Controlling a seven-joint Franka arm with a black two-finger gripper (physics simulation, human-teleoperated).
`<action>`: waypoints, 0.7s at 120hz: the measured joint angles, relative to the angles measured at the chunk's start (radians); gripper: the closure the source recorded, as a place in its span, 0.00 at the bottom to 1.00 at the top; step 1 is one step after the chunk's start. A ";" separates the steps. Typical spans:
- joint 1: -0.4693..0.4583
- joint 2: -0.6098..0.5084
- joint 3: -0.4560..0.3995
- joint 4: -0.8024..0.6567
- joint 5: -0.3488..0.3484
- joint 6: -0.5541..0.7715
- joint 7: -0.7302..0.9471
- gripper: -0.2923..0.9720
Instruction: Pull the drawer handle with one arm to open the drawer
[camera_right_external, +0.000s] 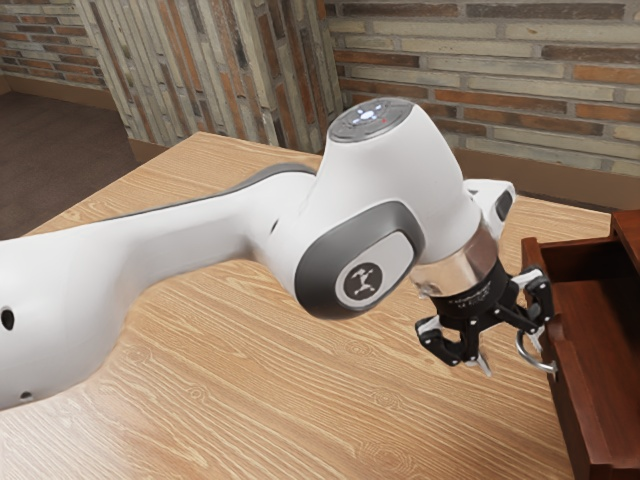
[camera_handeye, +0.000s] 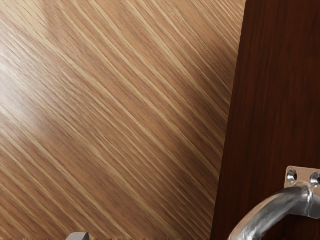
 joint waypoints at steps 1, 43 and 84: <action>0.001 -0.001 0.000 -0.001 0.000 0.000 0.000 0.51; 0.011 -0.043 0.003 -0.051 0.003 0.000 0.005 0.51; 0.000 -0.072 0.014 -0.081 0.009 0.001 0.010 0.51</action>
